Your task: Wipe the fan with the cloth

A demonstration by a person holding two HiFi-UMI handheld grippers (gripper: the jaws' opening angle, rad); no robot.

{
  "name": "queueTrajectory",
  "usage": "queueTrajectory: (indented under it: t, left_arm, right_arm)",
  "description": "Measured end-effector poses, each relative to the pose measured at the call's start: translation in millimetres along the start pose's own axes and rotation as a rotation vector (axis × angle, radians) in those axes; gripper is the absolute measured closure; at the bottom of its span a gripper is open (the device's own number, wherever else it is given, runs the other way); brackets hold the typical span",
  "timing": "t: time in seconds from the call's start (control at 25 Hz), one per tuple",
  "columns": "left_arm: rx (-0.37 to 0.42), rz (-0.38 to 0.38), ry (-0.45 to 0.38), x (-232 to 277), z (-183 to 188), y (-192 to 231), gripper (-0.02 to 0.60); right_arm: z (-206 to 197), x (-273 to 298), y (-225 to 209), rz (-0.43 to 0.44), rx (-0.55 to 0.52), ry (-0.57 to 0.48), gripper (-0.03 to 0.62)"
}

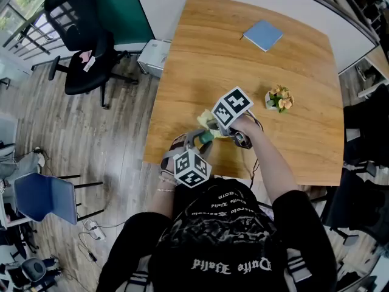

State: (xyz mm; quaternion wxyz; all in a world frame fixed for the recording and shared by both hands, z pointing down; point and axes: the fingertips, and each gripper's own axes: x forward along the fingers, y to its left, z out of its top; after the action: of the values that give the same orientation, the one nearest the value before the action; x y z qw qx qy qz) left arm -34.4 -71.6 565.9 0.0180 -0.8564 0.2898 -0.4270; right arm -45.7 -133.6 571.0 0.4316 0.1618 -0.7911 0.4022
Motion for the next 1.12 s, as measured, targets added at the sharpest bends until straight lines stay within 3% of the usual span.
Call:
queueTrajectory:
  t: [0.12,0.4,0.56,0.88,1.12]
  left_arm:
    - [0.031,0.001,0.006,2,1,-2,0.39]
    - [0.023,0.0,0.013,5,-5,-4,0.39]
    - [-0.052,-0.003,-0.005,8,-12,-7,0.39]
    - [-0.186,-0.023,-0.003,11,-26,-10,0.388]
    - [-0.252,-0.041,0.008,13,-33,-12,0.389]
  right_arm:
    - [2,-3,-14,-0.042,0.007,0.006,0.53]
    - [6,-7,-47,-0.063,0.114,-0.027,0.53]
    - [1,-7,-62,-0.043,0.164,-0.035,0.53]
    - [-14,-13,-76,0.081,0.315,-0.047,0.531]
    - [-33,-19,-83,0.107,0.339,-0.086,0.531]
